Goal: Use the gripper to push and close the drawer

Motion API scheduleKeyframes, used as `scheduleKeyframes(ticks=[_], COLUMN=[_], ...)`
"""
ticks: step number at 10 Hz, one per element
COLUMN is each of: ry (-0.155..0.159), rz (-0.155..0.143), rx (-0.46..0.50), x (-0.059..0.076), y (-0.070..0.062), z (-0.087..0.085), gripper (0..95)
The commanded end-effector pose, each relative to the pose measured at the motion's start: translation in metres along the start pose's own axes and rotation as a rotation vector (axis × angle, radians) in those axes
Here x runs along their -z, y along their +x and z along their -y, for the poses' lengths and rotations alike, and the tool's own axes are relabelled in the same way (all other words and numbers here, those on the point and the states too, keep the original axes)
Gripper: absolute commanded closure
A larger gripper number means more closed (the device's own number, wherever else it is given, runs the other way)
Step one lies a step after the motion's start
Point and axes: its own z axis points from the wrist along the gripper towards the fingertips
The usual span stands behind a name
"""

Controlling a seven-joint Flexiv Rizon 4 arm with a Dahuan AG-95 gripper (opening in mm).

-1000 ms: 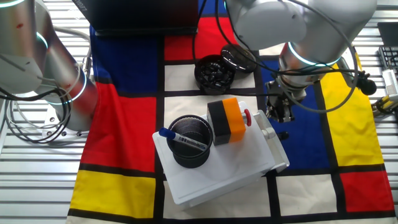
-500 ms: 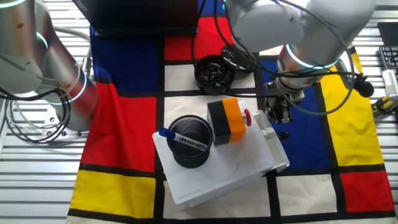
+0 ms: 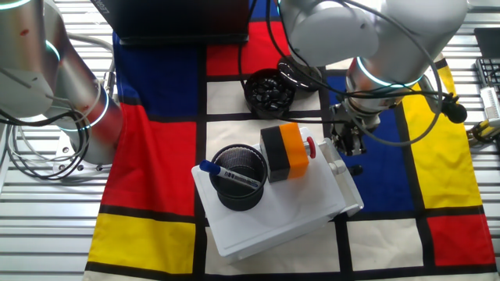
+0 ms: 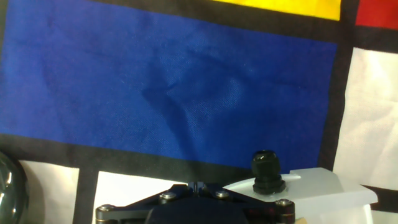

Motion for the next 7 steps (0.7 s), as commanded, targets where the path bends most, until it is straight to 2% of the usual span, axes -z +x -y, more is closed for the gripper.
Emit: scheduleKeyframes(ticks=[1, 7], ry=[-0.001, 0.0], rz=[-0.001, 0.0], rx=[-0.002, -0.004], x=[0.0004, 0.0004], y=[0.0021, 0.0051], z=[-0.0001, -0.0003], gripper=[95.0, 95.0])
